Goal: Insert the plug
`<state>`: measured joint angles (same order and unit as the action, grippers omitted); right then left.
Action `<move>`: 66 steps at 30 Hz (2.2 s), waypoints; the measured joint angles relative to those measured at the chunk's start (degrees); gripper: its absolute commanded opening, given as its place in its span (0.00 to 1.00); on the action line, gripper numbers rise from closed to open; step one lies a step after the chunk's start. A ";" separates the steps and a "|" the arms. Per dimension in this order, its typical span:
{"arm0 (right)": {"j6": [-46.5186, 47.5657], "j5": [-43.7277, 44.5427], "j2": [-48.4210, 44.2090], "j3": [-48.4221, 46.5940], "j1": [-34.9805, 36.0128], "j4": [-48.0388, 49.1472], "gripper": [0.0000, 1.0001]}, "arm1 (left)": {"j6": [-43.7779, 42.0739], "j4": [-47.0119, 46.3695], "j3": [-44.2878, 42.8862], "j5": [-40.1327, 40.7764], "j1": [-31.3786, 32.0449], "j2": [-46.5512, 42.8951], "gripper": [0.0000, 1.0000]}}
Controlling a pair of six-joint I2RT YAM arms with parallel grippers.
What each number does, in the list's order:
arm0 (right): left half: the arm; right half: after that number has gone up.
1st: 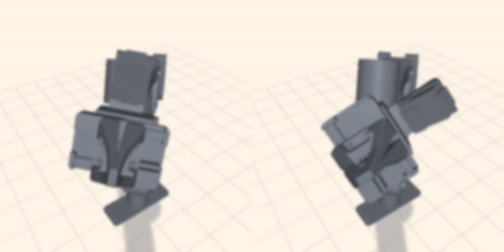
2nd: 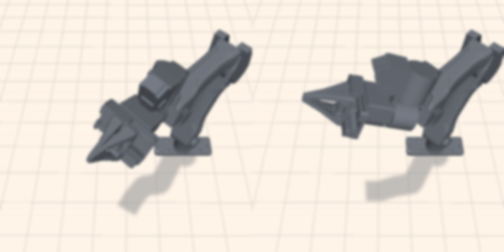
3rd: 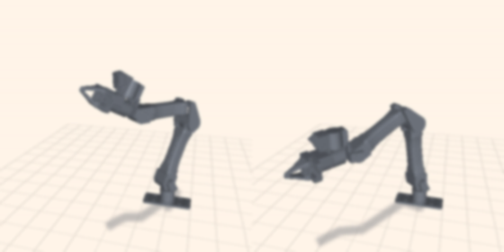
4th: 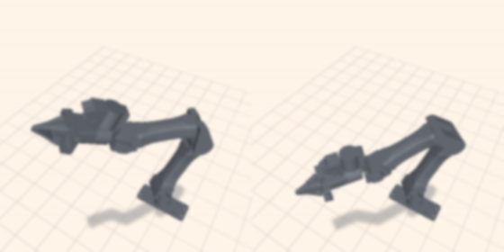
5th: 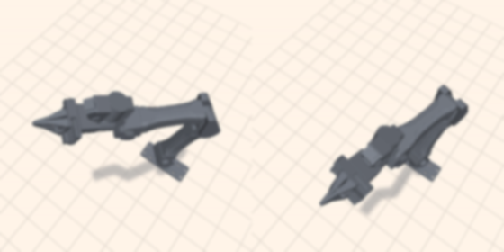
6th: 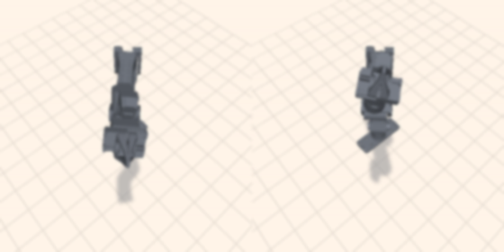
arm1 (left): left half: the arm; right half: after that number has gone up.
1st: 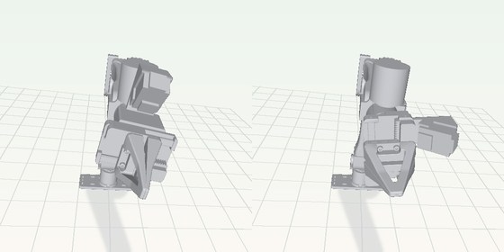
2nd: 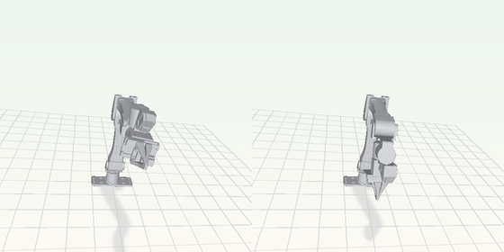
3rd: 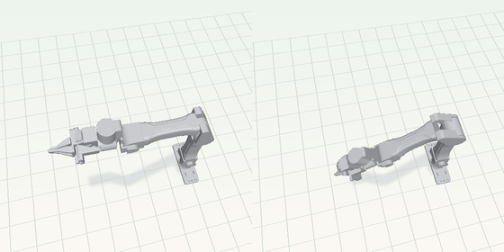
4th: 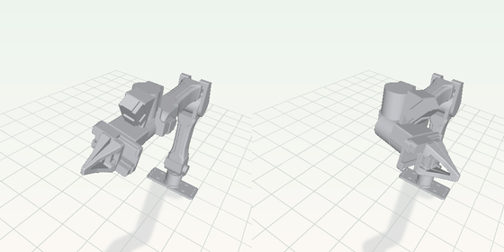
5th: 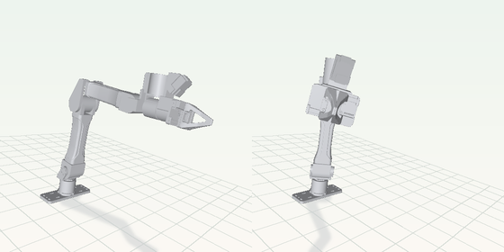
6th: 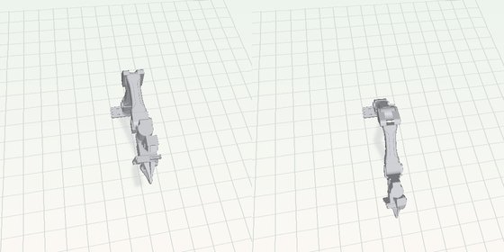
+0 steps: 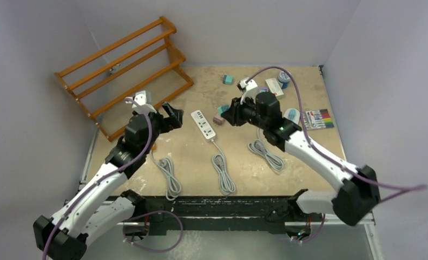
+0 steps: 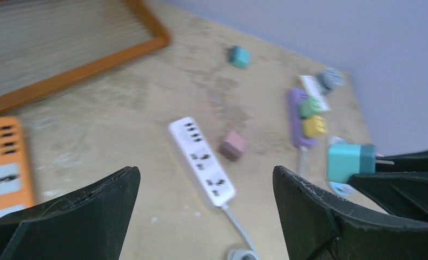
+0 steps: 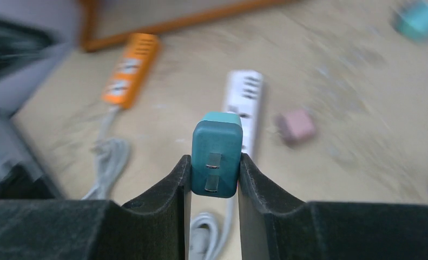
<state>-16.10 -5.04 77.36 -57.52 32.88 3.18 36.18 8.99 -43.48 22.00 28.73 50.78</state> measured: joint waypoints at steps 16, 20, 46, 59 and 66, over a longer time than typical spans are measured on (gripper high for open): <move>0.48 -39.95 -15.28 7.61 3.32 9.70 0.00 | -15.06 -24.02 9.51 -38.58 6.34 -12.37 0.92; -1.53 -44.35 -12.90 6.19 3.28 9.01 0.00 | -26.47 -22.21 9.51 -37.18 8.68 -14.82 0.92; -5.49 -50.23 -4.79 -3.32 3.10 5.86 0.00 | -47.36 -12.07 2.56 -36.52 18.29 -10.12 0.84; -12.46 -51.56 -4.79 -3.32 3.10 11.85 0.00 | -50.51 -15.80 2.56 -34.10 19.63 -5.88 0.82; -6.75 -51.08 -5.27 -3.87 3.10 5.92 0.00 | -50.71 -14.53 2.56 -32.96 20.15 -5.73 0.86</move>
<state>-22.85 -56.12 72.10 -61.39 35.99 9.10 -14.52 -5.54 -40.93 -10.96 48.88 45.06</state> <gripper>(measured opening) 0.315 0.836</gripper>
